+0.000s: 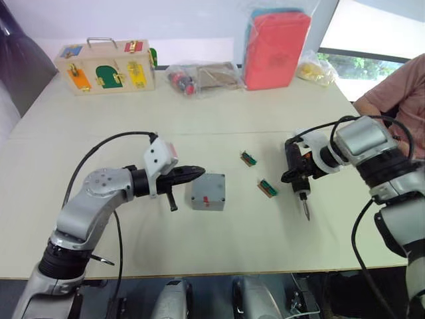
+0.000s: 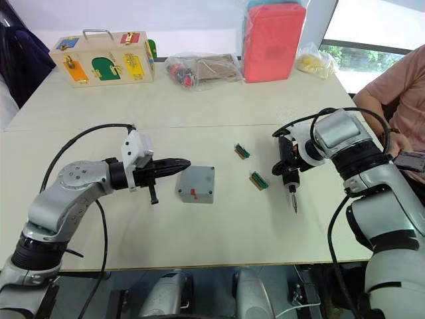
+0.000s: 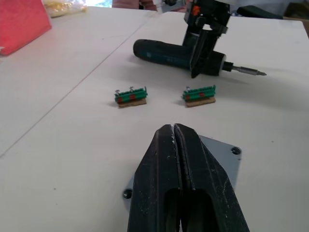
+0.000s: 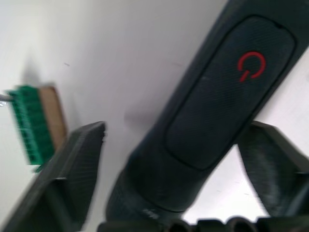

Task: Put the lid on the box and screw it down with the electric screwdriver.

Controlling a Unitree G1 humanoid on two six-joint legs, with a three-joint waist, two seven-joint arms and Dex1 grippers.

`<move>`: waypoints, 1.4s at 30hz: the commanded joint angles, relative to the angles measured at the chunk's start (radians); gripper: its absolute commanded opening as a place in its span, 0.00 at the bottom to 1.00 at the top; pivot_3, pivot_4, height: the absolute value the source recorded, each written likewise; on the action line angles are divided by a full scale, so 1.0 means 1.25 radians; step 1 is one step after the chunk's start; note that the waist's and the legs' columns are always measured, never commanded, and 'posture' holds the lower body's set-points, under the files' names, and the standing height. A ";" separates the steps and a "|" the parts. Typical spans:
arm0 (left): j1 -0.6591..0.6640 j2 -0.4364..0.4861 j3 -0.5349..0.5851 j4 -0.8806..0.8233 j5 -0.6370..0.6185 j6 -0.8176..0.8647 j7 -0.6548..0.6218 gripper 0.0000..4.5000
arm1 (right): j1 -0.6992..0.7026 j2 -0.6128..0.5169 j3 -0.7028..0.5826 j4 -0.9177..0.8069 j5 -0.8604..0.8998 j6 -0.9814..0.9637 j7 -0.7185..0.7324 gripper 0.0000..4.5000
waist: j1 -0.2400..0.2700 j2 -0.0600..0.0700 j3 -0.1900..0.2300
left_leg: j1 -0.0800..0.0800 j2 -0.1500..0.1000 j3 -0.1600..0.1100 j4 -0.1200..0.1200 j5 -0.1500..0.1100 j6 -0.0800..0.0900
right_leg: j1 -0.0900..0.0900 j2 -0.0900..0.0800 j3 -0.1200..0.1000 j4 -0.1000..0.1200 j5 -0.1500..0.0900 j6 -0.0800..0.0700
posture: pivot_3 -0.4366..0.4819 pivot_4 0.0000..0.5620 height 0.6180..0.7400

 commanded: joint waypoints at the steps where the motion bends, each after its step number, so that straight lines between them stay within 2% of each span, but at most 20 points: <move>1: 0.001 0.006 0.015 -0.028 0.001 -0.018 0.001 0.00 | -0.016 0.030 0.016 0.029 -0.018 -0.012 0.034 0.59 | -0.001 0.000 0.000 | 0.000 0.000 0.000 0.000 0.000 0.000 | 0.000 0.000 0.000 0.000 0.000 0.000 | 0.48 0.27 0.92; 4: -0.001 0.010 0.018 -0.023 0.004 -0.022 -0.003 0.00 | -0.032 0.042 0.004 0.051 -0.044 -0.031 0.032 0.38 | -0.003 0.000 0.000 | 0.000 0.000 0.000 0.000 0.000 -0.001 | 0.000 0.001 0.000 0.001 0.000 0.000 | 0.48 0.27 0.92; 5: -0.004 0.011 0.020 -0.020 0.004 -0.023 -0.005 0.00 | -0.039 0.046 -0.006 0.061 -0.054 -0.041 0.025 0.34 | -0.004 0.000 0.000 | 0.000 0.000 0.000 0.000 0.000 -0.001 | 0.000 0.001 0.000 0.001 0.000 0.000 | 0.48 0.27 0.92; 8: -0.014 0.016 0.020 -0.012 0.005 -0.025 -0.010 0.00 | -0.058 0.038 -0.041 0.075 -0.085 -0.121 0.010 0.34 | -0.006 0.000 0.000 | 0.001 0.000 0.000 0.000 0.001 -0.002 | 0.000 0.001 0.000 0.001 0.001 -0.001 | 0.48 0.27 0.92; 11: -0.026 0.023 0.021 -0.005 0.008 -0.024 -0.016 0.00 | -0.069 0.003 -0.081 0.026 -0.098 -0.230 0.021 0.34 | -0.003 0.003 0.002 | 0.000 0.000 0.000 0.000 0.003 -0.004 | -0.001 0.000 0.000 0.001 0.002 0.000 | 0.48 0.27 0.92; 13: -0.031 0.034 0.024 -0.003 0.005 -0.017 -0.024 0.00 | -0.066 -0.008 -0.144 -0.040 -0.066 -0.233 0.029 0.34 | -0.001 0.003 0.002 | 0.000 0.000 0.001 0.000 0.003 -0.005 | -0.001 0.000 0.001 0.001 0.002 0.001 | 0.48 0.27 0.92; 15: -0.034 0.053 0.028 0.002 0.002 -0.014 -0.039 0.00 | -0.031 0.004 -0.258 -0.160 -0.001 -0.239 0.021 0.34 | 0.000 0.003 0.002 | -0.001 0.000 0.001 -0.001 0.003 -0.005 | -0.003 0.001 0.000 0.001 0.002 0.001 | 0.48 0.27 0.92; 18: -0.045 0.077 0.032 0.016 -0.004 -0.007 -0.061 0.00 | 0.067 0.093 -0.457 -0.365 0.111 -0.308 -0.036 0.34 | -0.003 0.003 0.002 | -0.003 0.000 0.000 -0.003 0.003 -0.005 | -0.004 0.001 0.001 0.000 0.002 0.001 | 0.48 0.27 0.92; 22: -0.056 0.096 0.024 0.038 -0.009 0.000 -0.090 0.00 | 0.169 0.254 -0.602 -0.550 0.216 -0.414 -0.122 0.34 | -0.001 0.003 0.002 | -0.003 0.001 0.000 -0.002 0.003 -0.005 | -0.004 0.001 0.000 0.000 0.002 0.001 | 0.48 0.27 0.92; 25: -0.059 0.112 0.030 0.058 -0.013 -0.005 -0.120 0.00 | 0.188 0.333 -0.623 -0.613 0.256 -0.430 -0.183 0.34 | 0.005 0.003 0.002 | -0.003 0.000 0.000 0.000 0.004 -0.006 | -0.003 0.000 0.000 0.002 0.002 0.001 | 0.48 0.27 0.92; 27: -0.063 0.097 -0.012 0.061 -0.003 0.000 -0.133 0.00 | 0.276 0.407 -0.609 -0.691 0.275 -0.518 -0.191 0.34 | 0.007 0.002 0.002 | -0.003 0.000 0.000 0.000 0.004 -0.007 | -0.002 -0.001 0.000 0.002 0.003 0.002 | 0.48 0.27 0.92; 30: -0.072 0.063 -0.041 0.082 0.001 0.004 -0.137 0.00 | 0.360 0.464 -0.554 -0.744 0.258 -0.584 -0.212 0.34 | 0.009 0.001 0.001 | -0.002 -0.001 0.000 0.000 0.004 -0.007 | 0.001 -0.001 -0.001 -0.001 0.003 0.002 | 0.48 0.27 0.92; 35: -0.088 -0.005 -0.088 0.148 0.032 -0.009 -0.122 0.00 | 0.452 0.484 -0.481 -0.769 0.220 -0.652 -0.229 0.34 | 0.001 0.001 0.001 | -0.001 -0.001 0.000 0.000 0.004 -0.007 | 0.000 -0.001 -0.001 0.000 0.003 0.003 | 0.48 0.27 0.92; 42: -0.090 -0.029 -0.124 0.205 0.084 -0.038 -0.117 0.00 | 0.499 0.486 -0.446 -0.760 0.195 -0.688 -0.266 0.34 | 0.000 0.001 0.001 | -0.001 0.000 0.000 0.000 0.004 -0.007 | 0.000 0.001 -0.001 0.001 0.003 0.002 | 0.48 0.27 0.92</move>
